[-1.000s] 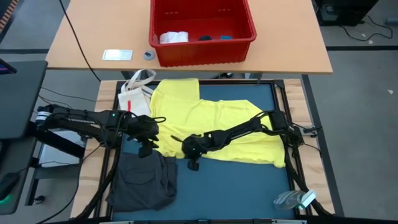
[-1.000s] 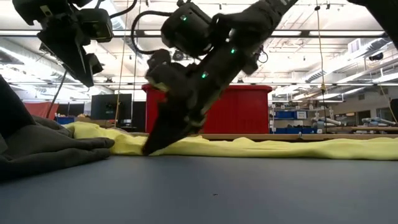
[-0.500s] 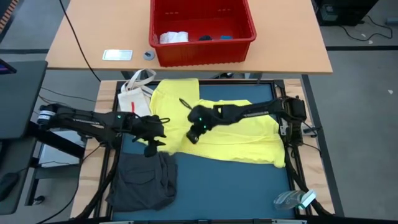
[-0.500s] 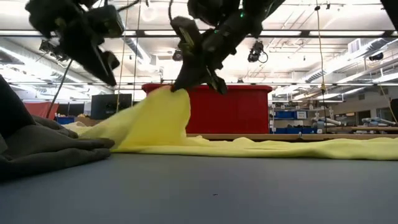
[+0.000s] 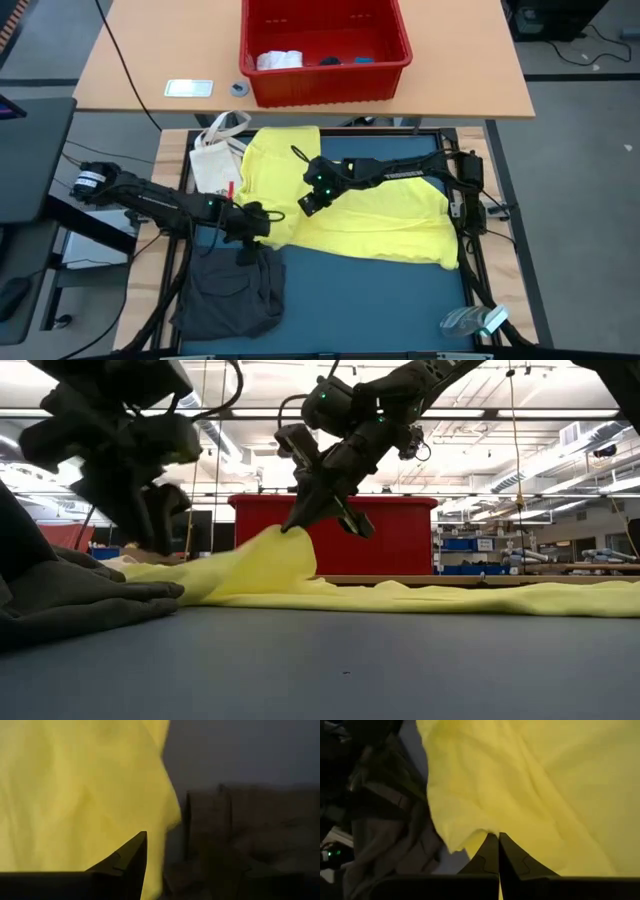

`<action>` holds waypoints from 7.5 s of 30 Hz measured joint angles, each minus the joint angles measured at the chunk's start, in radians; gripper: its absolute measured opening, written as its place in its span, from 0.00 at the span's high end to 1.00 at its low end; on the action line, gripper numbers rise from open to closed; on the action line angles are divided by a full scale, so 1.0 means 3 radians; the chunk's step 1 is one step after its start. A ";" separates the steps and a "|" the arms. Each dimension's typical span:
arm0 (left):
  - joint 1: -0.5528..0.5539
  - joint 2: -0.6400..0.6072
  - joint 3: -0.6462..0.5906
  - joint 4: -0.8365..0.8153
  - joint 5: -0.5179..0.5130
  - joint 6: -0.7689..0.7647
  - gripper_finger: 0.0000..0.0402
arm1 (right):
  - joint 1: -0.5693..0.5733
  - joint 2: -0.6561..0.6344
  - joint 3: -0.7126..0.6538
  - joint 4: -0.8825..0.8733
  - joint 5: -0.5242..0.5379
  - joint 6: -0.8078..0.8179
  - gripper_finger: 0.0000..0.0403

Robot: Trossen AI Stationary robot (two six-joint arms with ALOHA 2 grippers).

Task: Fold laundry
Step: Fold the yellow shirt

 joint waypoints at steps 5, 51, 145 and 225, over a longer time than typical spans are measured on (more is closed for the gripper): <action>-0.0145 0.0279 -0.0004 0.0115 -0.0293 -0.0012 0.56 | -0.0045 0.0003 -0.0003 0.0012 -0.0007 0.0013 1.00; 0.2044 -0.0287 -0.0055 -0.0853 0.0451 -0.1219 0.99 | -0.0227 0.0549 -0.0001 0.0252 -0.0647 0.0211 0.98; 0.0921 -0.0942 -0.0324 -0.1489 0.0439 -0.2094 0.91 | 0.0602 0.0395 -0.0009 -0.0153 0.0014 -0.0342 0.85; 0.1914 -0.0409 0.0093 -0.0812 -0.0081 -0.0594 0.98 | 0.0205 0.0256 -0.0001 0.0059 0.0860 -0.0470 0.99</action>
